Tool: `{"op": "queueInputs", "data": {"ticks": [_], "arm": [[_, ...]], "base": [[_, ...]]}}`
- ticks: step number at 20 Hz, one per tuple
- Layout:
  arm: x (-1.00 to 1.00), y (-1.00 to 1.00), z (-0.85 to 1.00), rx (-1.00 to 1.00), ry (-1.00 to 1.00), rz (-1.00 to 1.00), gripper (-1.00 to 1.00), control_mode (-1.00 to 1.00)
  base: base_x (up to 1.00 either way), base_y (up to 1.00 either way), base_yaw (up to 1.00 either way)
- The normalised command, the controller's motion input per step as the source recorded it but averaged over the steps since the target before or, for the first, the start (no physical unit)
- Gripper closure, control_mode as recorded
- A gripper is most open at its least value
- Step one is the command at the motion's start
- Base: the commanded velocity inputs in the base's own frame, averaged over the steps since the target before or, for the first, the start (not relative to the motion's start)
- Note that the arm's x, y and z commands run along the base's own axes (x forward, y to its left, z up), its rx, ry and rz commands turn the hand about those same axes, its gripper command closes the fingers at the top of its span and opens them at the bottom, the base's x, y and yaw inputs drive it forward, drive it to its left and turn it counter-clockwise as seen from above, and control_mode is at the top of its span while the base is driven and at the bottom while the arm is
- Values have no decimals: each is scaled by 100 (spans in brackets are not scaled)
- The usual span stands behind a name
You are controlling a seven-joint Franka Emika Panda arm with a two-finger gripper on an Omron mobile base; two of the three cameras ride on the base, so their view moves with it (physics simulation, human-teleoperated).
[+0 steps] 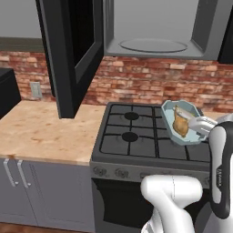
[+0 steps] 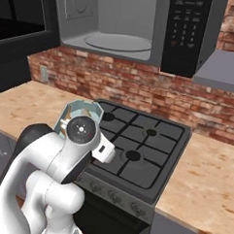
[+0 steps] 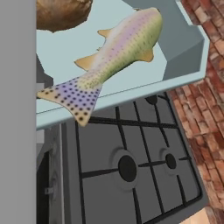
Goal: Place the tupperware containing the fish and onion meal in the microwave. Close the microwave door and press the start button to reheat the meal.
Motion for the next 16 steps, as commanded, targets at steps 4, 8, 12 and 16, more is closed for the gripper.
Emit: {"op": "queueInputs", "data": {"ticks": [4, 8, 12, 16], "arm": [[0, 0, 0, 0, 0, 0, 100, 100], [0, 0, 0, 0, 0, 0, 100, 100], [13, 2, 0, 0, 0, 0, 100, -100], [35, 1, 0, 0, 0, 0, 100, -100]], "base": [[75, 1, 7], [74, 6, 10], [46, 10, 5], [0, 0, 0]]}}
